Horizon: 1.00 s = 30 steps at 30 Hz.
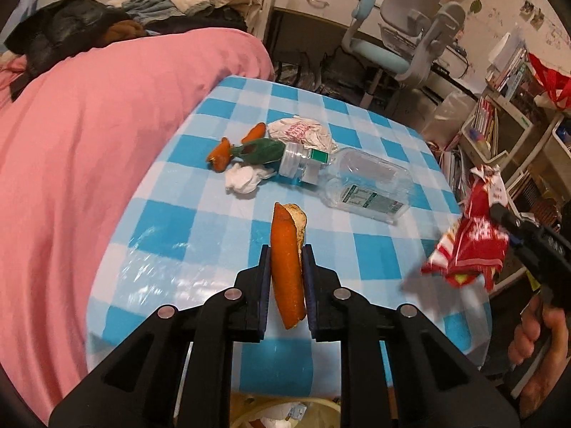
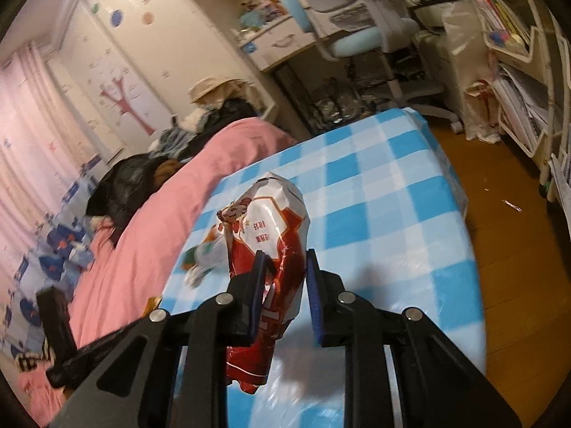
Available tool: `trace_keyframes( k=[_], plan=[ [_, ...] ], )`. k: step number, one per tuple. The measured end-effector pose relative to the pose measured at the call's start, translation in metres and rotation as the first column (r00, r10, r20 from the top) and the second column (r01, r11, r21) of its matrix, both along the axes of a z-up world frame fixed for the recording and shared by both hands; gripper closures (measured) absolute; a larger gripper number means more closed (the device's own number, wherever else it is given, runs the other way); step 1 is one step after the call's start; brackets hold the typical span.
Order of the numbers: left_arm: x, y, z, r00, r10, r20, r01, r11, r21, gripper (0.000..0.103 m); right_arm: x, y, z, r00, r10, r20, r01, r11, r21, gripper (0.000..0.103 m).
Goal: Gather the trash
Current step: 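Drop the snack bag into the yellow bin with the right tool while the left drops the crust in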
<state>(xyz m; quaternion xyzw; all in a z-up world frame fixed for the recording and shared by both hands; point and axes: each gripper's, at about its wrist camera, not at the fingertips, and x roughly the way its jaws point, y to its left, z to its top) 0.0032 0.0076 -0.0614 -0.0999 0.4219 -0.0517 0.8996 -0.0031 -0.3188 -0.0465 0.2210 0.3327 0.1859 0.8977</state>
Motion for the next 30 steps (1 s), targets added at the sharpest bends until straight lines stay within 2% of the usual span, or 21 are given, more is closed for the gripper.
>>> trace_keyframes(
  k=[5, 9, 16, 24, 26, 28, 30],
  plan=[
    [-0.027, 0.004, 0.007, 1.0, 0.007, 0.022, -0.007, 1.0, 0.015, 0.087, -0.042, 0.029, -0.003, 0.995, 0.095, 0.009, -0.094, 0.995, -0.023, 0.08],
    [-0.046, 0.007, 0.01, 0.999, 0.005, 0.033, -0.006, 1.0, 0.023, 0.087, -0.073, 0.058, -0.015, 0.983, 0.182, -0.019, -0.183, 0.981, -0.058, 0.08],
    [-0.076, 0.007, 0.014, 0.999, -0.003, 0.051, 0.001, 0.999, 0.043, 0.087, -0.119, 0.114, -0.045, 0.938, 0.333, -0.094, -0.345, 0.925, -0.16, 0.08],
    [-0.105, 0.009, 0.017, 0.998, -0.014, 0.066, 0.01, 0.998, 0.056, 0.087, -0.143, 0.143, -0.066, 0.903, 0.4, -0.158, -0.428, 0.87, -0.244, 0.08],
    [-0.112, 0.011, 0.016, 0.998, -0.012, 0.061, 0.008, 0.999, 0.054, 0.087, -0.148, 0.149, -0.077, 0.889, 0.411, -0.2, -0.453, 0.852, -0.262, 0.076],
    [-0.119, 0.012, 0.014, 0.999, -0.009, 0.052, 0.007, 0.999, 0.052, 0.087, -0.151, 0.154, -0.088, 0.884, 0.405, -0.232, -0.46, 0.84, -0.286, 0.065],
    [-0.127, 0.012, 0.01, 0.999, -0.008, 0.036, 0.006, 0.999, 0.049, 0.087, -0.151, 0.155, -0.09, 0.888, 0.395, -0.234, -0.453, 0.839, -0.301, 0.063]
  ],
)
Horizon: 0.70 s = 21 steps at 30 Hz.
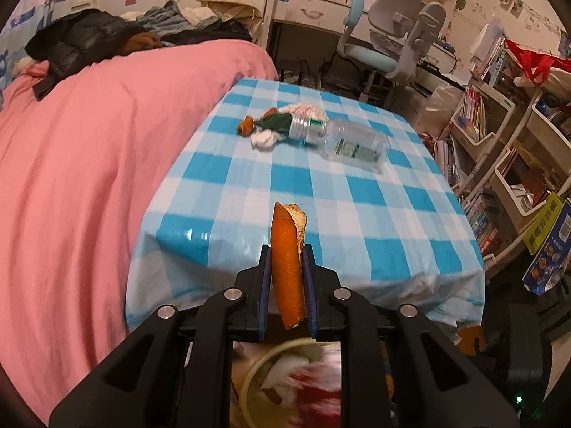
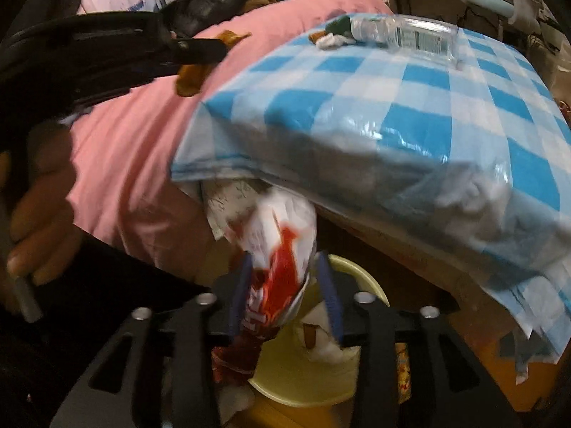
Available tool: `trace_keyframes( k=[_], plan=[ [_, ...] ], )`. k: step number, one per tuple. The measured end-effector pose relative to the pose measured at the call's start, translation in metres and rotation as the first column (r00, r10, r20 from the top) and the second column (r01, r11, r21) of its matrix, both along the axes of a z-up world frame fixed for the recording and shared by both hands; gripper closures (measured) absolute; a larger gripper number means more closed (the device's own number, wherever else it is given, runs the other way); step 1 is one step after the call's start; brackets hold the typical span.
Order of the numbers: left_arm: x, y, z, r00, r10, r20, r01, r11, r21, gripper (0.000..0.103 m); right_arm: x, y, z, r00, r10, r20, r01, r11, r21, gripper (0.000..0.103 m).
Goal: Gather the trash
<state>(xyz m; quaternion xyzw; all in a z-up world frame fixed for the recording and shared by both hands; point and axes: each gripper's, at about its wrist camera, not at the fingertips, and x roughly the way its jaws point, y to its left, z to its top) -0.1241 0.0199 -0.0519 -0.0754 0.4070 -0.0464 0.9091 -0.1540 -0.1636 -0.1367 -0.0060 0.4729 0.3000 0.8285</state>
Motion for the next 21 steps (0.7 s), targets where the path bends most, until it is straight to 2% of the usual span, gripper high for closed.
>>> trace_keyframes(
  k=[2, 7, 11, 14, 16, 20, 21],
  plan=[
    [-0.01, -0.001, -0.006, 1.0, 0.0, -0.023, 0.0, 1.0, 0.001, 0.087, -0.001, -0.003, 0.003, 0.999, -0.028, 0.022, 0.028, 1.0, -0.003, 0.06],
    [-0.034, -0.007, -0.025, 0.995, -0.015, -0.102, 0.016, 1.0, 0.011, 0.087, 0.004, -0.029, 0.011, 0.981, -0.181, 0.071, 0.179, 0.983, 0.03, 0.04],
    [-0.055, -0.023, -0.049, 0.974, -0.077, -0.212, 0.089, 0.995, 0.047, 0.087, 0.008, -0.051, 0.019, 0.947, -0.305, 0.105, 0.297, 0.951, 0.088, 0.035],
    [-0.064, -0.033, -0.062, 0.954, -0.121, -0.274, 0.146, 0.987, 0.07, 0.087, 0.005, -0.058, 0.026, 0.925, -0.353, 0.139, 0.338, 0.933, 0.125, 0.031],
    [-0.066, -0.035, -0.063, 0.956, -0.12, -0.269, 0.149, 0.984, 0.093, 0.083, 0.002, -0.059, 0.028, 0.917, -0.366, 0.162, 0.347, 0.928, 0.132, 0.028],
    [-0.066, -0.024, -0.049, 0.977, -0.067, -0.201, 0.083, 0.994, 0.076, 0.056, -0.002, -0.057, 0.032, 0.908, -0.369, 0.198, 0.35, 0.928, 0.126, 0.023],
    [-0.066, -0.02, -0.045, 0.984, -0.042, -0.173, 0.057, 0.995, 0.081, 0.054, 0.001, -0.058, 0.032, 0.907, -0.369, 0.202, 0.35, 0.929, 0.123, 0.021]
  ],
)
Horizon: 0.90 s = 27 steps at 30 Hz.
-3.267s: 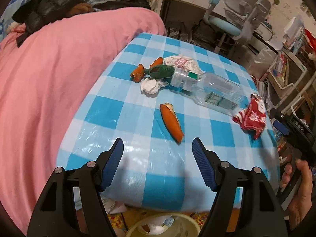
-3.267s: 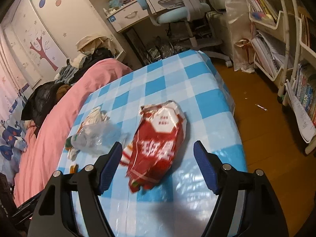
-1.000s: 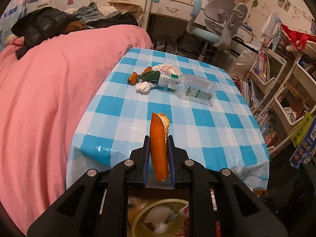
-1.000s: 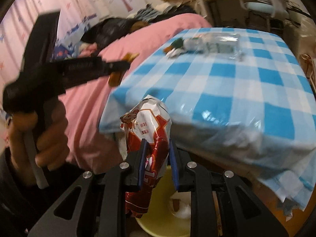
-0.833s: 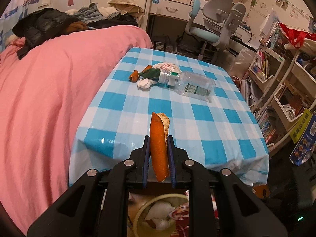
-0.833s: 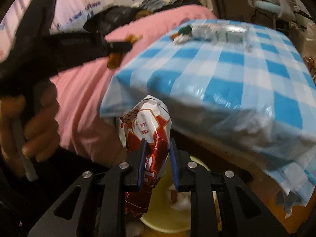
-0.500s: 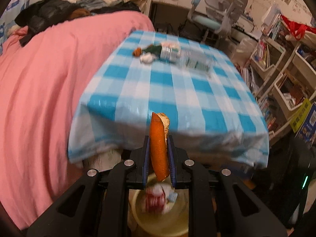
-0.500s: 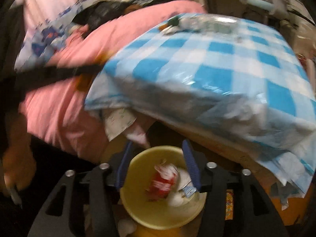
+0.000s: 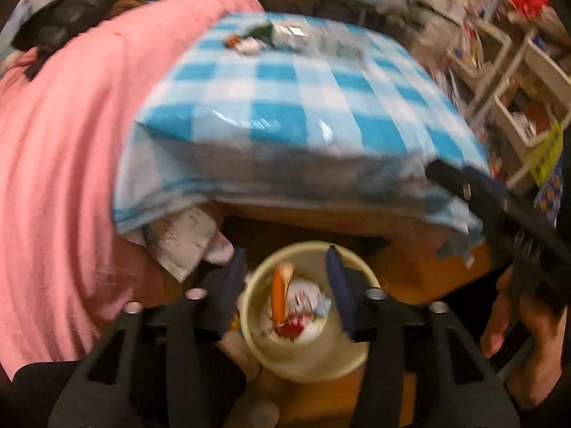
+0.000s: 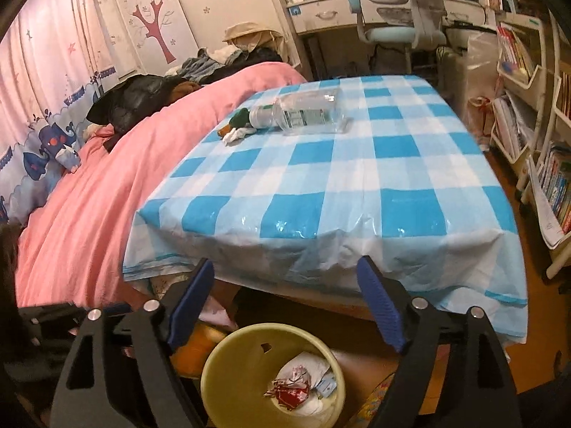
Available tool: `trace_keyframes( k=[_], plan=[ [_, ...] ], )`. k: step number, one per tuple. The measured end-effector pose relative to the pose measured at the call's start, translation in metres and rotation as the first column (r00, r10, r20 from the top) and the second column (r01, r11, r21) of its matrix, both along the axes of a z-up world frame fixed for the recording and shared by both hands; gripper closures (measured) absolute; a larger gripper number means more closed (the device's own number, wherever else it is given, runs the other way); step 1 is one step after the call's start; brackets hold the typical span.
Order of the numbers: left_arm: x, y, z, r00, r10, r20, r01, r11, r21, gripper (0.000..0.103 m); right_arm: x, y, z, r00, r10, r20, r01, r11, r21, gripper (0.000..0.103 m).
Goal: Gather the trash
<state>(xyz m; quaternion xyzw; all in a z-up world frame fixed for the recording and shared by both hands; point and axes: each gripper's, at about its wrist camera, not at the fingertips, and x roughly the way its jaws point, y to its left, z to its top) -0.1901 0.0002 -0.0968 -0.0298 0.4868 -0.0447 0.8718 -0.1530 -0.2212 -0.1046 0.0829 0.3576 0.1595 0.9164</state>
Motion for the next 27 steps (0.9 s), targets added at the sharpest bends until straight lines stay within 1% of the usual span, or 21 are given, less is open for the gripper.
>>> trace_keyframes(
  k=[1, 3, 5, 11, 15, 20, 27],
  plan=[
    [0.001, 0.003, 0.004, 0.999, 0.021, 0.027, -0.021, 1.0, 0.008, 0.053, 0.001, 0.0, -0.001, 1.0, 0.0, 0.001, 0.0, 1.0, -0.005, 0.021],
    [0.001, 0.008, 0.011, 0.997, 0.049, 0.063, -0.051, 0.999, 0.018, 0.048, 0.002, 0.002, -0.001, 1.0, 0.001, -0.001, -0.001, 1.0, -0.011, 0.021],
    [0.0, 0.011, 0.016, 0.992, 0.08, 0.101, -0.084, 0.996, 0.032, 0.046, 0.002, 0.002, -0.002, 1.0, 0.002, 0.001, -0.002, 1.0, -0.017, 0.021],
    [-0.001, 0.018, 0.028, 0.978, 0.127, 0.166, -0.136, 0.99, 0.043, 0.039, 0.001, 0.005, -0.002, 1.0, 0.008, 0.006, -0.008, 0.999, -0.032, 0.019],
    [-0.003, 0.025, 0.033, 0.967, 0.167, 0.194, -0.176, 0.984, 0.03, 0.034, 0.0, 0.005, -0.002, 1.0, 0.005, 0.011, -0.005, 0.999, -0.031, 0.019],
    [-0.004, 0.033, 0.036, 0.955, 0.21, 0.208, -0.217, 0.976, 0.009, 0.032, -0.001, 0.006, -0.002, 1.0, 0.002, 0.022, -0.001, 0.999, -0.037, 0.019],
    [-0.006, 0.03, 0.038, 0.95, 0.207, 0.232, -0.221, 0.975, 0.035, 0.028, -0.001, 0.008, -0.002, 1.0, 0.005, 0.024, -0.004, 0.999, -0.05, 0.017]
  ],
)
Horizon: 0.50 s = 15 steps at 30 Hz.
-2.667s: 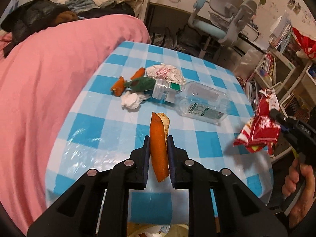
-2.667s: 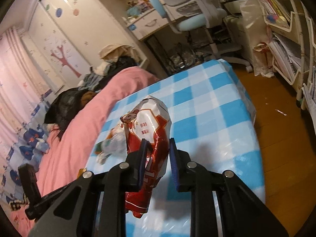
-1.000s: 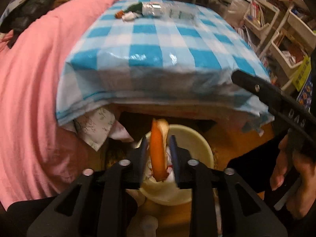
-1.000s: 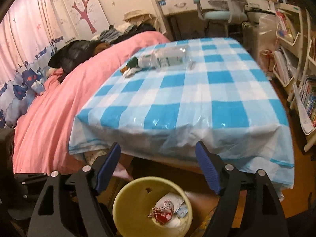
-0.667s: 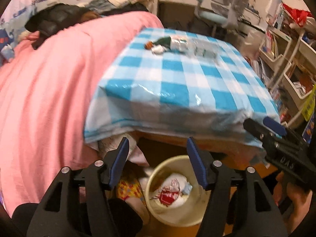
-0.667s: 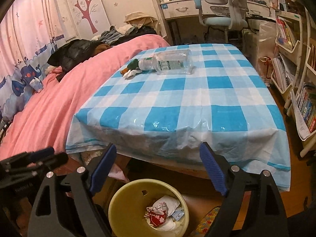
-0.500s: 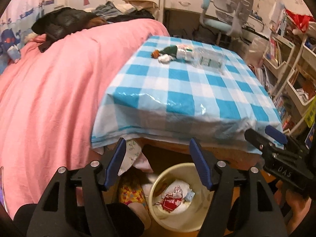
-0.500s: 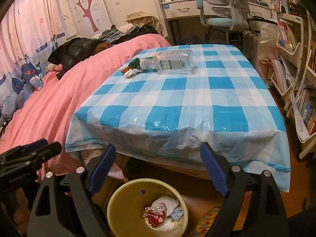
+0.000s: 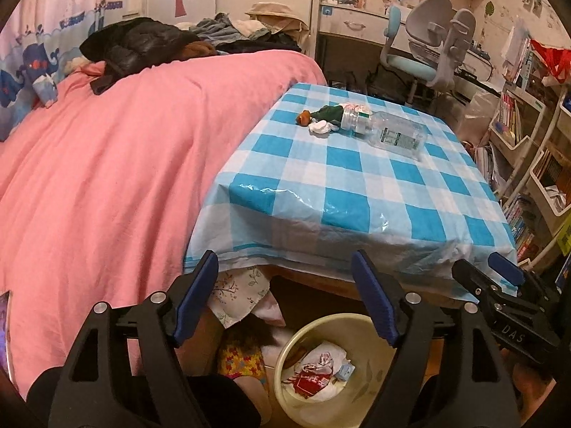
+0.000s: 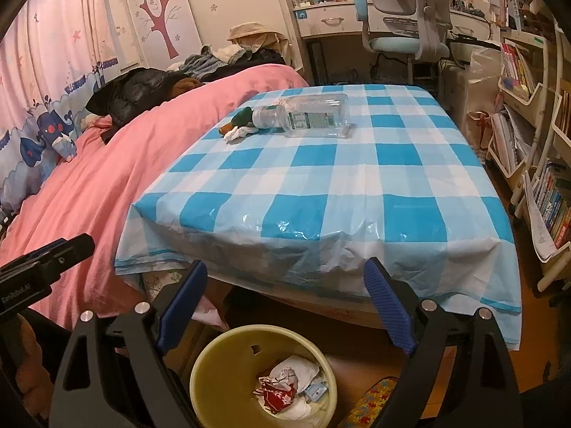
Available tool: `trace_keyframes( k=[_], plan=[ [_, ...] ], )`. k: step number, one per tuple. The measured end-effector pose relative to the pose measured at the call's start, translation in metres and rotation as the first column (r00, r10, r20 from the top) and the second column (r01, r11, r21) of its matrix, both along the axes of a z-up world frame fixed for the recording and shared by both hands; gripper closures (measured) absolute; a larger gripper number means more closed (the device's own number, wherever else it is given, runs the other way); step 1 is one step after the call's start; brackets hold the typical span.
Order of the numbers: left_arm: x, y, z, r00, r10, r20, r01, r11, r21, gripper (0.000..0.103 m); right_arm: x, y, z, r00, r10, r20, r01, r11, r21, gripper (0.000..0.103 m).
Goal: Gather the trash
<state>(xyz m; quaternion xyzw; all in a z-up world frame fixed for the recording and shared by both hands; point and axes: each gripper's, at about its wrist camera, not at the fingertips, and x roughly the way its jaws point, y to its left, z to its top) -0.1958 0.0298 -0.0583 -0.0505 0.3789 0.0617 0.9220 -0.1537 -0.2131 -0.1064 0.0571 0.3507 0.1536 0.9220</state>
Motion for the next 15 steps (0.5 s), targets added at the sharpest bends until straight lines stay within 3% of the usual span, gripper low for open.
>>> trace_keyframes(
  k=[15],
  plan=[
    [-0.0004, 0.0012, 0.0016, 1.0, 0.006, 0.008, -0.006, 1.0, -0.005, 0.025, -0.0001, 0.001, -0.001, 1.0, 0.001, 0.001, -0.001, 1.0, -0.011, 0.016]
  ],
)
